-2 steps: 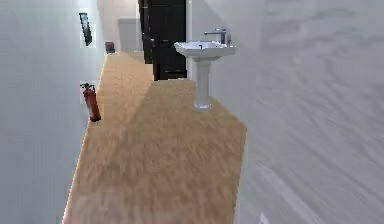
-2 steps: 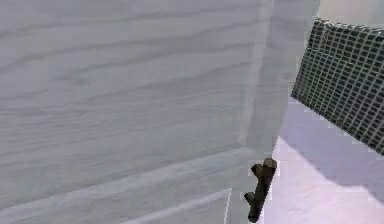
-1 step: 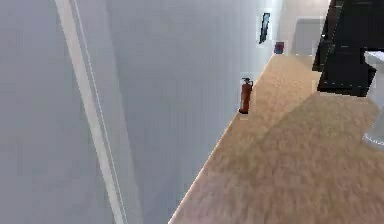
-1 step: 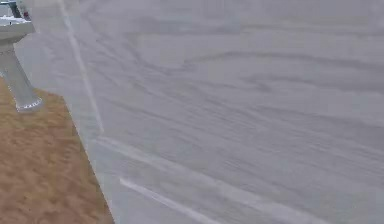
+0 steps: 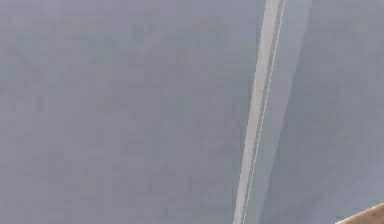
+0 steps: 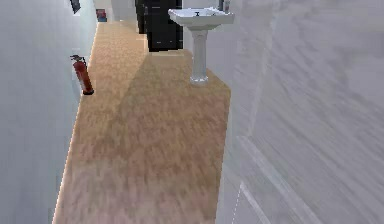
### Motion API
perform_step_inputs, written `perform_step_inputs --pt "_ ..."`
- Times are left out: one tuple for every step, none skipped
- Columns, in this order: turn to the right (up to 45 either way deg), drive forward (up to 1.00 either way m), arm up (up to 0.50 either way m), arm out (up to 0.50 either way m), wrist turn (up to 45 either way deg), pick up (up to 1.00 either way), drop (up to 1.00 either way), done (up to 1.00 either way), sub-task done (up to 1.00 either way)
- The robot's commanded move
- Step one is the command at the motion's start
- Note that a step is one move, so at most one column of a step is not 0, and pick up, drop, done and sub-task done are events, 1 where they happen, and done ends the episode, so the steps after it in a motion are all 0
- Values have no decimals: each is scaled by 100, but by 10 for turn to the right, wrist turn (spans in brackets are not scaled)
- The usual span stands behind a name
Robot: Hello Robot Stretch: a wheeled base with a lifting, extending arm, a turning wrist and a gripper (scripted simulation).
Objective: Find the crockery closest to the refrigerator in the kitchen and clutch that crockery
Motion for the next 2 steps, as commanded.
perform_step_inputs --pt "-120 0 0 0 0 0 0 0 0" --pt "0 5 0 0 0 0 0 0 0"
